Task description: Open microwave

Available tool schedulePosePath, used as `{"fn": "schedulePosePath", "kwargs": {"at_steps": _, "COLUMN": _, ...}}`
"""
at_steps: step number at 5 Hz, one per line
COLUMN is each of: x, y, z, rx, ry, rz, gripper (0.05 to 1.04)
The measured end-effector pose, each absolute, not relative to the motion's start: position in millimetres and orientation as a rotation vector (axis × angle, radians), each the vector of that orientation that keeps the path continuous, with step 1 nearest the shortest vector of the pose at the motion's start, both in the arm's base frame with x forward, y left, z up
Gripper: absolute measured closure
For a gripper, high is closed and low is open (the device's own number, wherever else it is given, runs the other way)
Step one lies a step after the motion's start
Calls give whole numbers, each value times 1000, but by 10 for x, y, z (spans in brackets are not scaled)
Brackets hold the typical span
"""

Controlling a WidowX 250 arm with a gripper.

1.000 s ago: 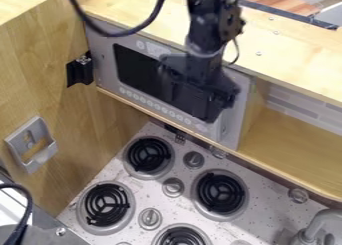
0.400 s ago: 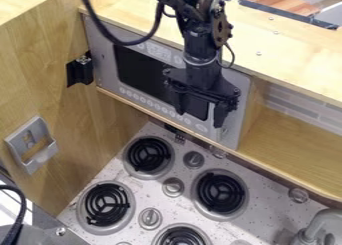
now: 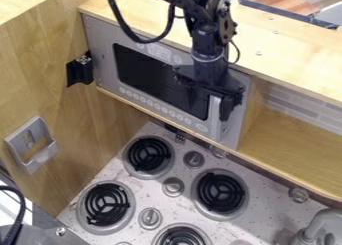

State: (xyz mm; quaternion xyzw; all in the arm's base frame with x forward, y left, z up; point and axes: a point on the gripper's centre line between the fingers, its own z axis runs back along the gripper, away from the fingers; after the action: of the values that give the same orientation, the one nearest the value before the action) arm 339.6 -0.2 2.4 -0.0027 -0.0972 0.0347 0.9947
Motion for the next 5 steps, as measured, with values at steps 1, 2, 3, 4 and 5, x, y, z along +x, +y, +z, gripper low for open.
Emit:
{"fn": "schedulePosePath", "kwargs": {"at_steps": 1, "x": 3450, "y": -12, "z": -2, "rx": -8, "ry": -190, "rz": 73, "gripper": 85}}
{"fn": "schedulePosePath", "kwargs": {"at_steps": 2, "x": 3537, "y": -17, "z": 8, "rx": -14, "ry": -205, "rz": 67, "gripper": 85}}
{"fn": "schedulePosePath", "kwargs": {"at_steps": 3, "x": 3565, "y": -36, "z": -31, "rx": -27, "ry": -202, "rz": 67, "gripper": 140}}
{"fn": "schedulePosePath", "kwargs": {"at_steps": 4, "x": 3607, "y": -42, "z": -45, "rx": -33, "ry": -213, "rz": 62, "gripper": 376}}
{"fn": "schedulePosePath", "kwargs": {"at_steps": 5, "x": 3601, "y": -35, "z": -46, "rx": -26, "ry": -213, "rz": 66, "gripper": 659}}
